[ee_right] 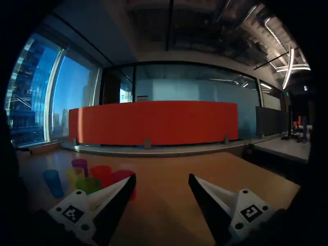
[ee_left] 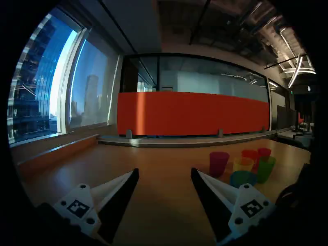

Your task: Pour water

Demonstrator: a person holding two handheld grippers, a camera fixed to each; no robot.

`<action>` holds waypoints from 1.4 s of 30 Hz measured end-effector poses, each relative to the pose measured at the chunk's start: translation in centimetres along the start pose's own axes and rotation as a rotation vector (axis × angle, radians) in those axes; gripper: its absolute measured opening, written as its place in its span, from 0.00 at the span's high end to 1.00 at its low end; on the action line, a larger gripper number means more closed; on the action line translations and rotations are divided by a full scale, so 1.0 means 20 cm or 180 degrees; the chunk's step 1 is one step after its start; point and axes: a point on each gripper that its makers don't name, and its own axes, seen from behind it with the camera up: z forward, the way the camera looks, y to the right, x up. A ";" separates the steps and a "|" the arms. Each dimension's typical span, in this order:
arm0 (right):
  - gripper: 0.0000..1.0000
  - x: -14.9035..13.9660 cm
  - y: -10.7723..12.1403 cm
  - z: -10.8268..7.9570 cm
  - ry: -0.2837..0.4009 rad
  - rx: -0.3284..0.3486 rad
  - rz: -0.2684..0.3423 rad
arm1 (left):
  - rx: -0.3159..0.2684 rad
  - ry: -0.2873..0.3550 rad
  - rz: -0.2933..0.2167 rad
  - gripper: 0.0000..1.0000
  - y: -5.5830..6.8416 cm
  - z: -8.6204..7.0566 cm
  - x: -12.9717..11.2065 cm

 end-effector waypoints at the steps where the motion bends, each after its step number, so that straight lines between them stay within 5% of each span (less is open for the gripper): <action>1: 0.01 0.01 0.00 0.00 -0.0002 0.0004 0.0000 | -0.0008 -0.0004 -0.0019 0.06 0.00 0.00 0.01; 26: 0.01 0.57 0.08 0.03 -0.0073 0.0074 0.0235 | -0.0178 0.0027 0.0046 0.06 0.06 0.00 0.67; 32: 0.01 0.71 0.07 0.05 -0.0082 0.0123 0.0164 | -0.0206 0.0080 0.0088 0.06 0.06 0.02 0.84; 42: 0.01 0.83 0.05 0.04 -0.0069 0.0207 0.0120 | -0.0330 0.0052 0.0046 0.06 0.10 0.03 0.94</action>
